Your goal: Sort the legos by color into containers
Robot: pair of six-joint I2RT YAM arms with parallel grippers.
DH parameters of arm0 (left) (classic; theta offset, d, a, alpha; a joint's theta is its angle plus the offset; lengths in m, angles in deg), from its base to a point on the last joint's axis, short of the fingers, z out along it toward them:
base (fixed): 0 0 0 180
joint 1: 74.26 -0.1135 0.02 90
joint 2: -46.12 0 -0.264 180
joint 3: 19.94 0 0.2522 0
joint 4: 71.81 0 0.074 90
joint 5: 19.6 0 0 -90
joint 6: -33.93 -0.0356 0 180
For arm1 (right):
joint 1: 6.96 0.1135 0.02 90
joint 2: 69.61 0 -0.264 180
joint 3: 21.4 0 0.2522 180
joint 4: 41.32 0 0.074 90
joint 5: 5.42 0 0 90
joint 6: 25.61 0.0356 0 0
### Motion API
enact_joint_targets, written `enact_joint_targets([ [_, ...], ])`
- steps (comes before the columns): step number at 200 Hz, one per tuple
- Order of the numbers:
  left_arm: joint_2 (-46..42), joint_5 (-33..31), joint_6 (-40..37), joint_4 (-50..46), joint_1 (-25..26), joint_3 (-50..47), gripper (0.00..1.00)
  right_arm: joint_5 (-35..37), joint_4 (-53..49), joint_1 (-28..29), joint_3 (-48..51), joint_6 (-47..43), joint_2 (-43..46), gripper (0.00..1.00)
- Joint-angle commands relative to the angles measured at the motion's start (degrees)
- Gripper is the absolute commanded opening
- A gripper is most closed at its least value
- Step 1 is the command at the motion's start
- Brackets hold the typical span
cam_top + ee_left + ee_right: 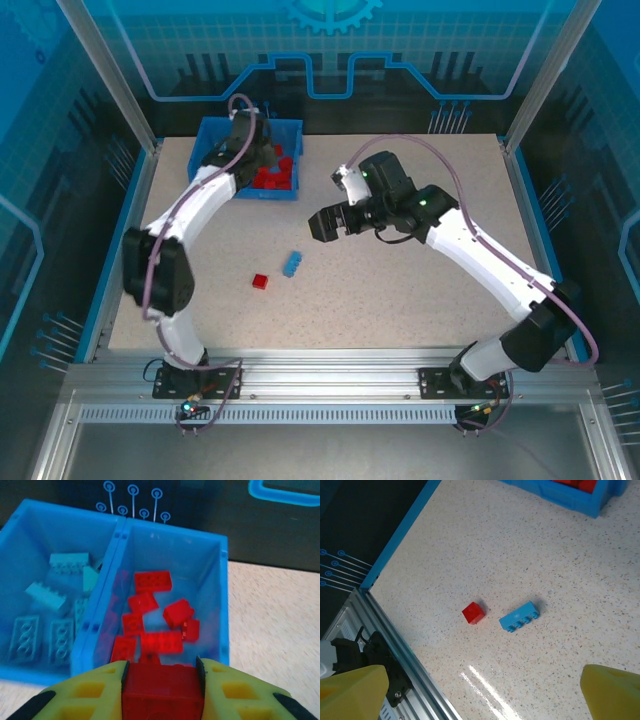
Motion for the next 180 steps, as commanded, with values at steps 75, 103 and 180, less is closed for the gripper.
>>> enact_joint_targets([
  [75, -0.32, 6.7, -0.75, -0.68, -1.56, 7.89, 0.76, 4.62, 1.48, 0.77, 4.59, 0.98, 4.57, 1.0],
  [103, -18.91, 11.83, 0.27, -1.72, -1.47, -5.08, 0.79, 9.56, 1.88, 7.36, 3.36, -4.21, 0.89, 1.0],
  [180, -57.67, 4.45, -9.85, -22.67, -1.47, -29.86, 0.93, 21.09, 4.54, 25.93, -7.4, -17.65, -22.72, 1.0],
])
